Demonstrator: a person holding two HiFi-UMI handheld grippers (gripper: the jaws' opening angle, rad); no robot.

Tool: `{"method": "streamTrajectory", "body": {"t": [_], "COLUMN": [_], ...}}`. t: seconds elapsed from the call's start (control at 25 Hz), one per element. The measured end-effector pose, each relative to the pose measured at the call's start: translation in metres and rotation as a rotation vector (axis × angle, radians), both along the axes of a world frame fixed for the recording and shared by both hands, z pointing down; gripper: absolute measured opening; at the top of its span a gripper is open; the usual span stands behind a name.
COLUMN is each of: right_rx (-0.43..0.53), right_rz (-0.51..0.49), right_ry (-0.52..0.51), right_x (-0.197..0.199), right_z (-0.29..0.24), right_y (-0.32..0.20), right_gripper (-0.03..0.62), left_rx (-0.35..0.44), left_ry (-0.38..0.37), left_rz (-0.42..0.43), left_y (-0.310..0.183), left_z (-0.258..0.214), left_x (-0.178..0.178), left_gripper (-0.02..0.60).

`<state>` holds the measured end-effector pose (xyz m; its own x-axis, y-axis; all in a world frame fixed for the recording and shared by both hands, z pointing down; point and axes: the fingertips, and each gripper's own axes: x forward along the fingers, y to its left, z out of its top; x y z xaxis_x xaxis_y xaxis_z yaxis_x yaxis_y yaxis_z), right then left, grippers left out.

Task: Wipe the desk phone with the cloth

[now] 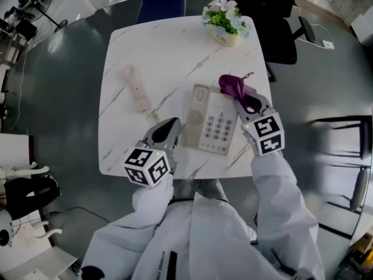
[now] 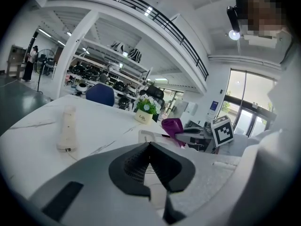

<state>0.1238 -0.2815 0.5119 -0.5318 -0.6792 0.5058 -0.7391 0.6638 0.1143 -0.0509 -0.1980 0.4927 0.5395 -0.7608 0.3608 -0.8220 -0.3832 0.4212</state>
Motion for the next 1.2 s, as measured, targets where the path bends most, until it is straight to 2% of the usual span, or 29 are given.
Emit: {"method": "streamTrajectory", "body": {"t": [0.68,1.2], "right_rx": [-0.072,-0.097], "right_rz": [-0.094,-0.125], "right_ry": [0.054,0.062], "right_x": [-0.009,-0.012], "right_z": [0.006,0.011], "right_y": [0.023,0.037], "right_gripper": [0.040,0.040], "left_rx": [0.012,0.016], "left_ry": [0.005,0.016], "left_rz": [-0.037,-0.064], "left_y": [0.015,0.032], "left_z": [-0.006,-0.003], "left_x": [0.011,0.019], "left_gripper": [-0.002,-0.003]}}
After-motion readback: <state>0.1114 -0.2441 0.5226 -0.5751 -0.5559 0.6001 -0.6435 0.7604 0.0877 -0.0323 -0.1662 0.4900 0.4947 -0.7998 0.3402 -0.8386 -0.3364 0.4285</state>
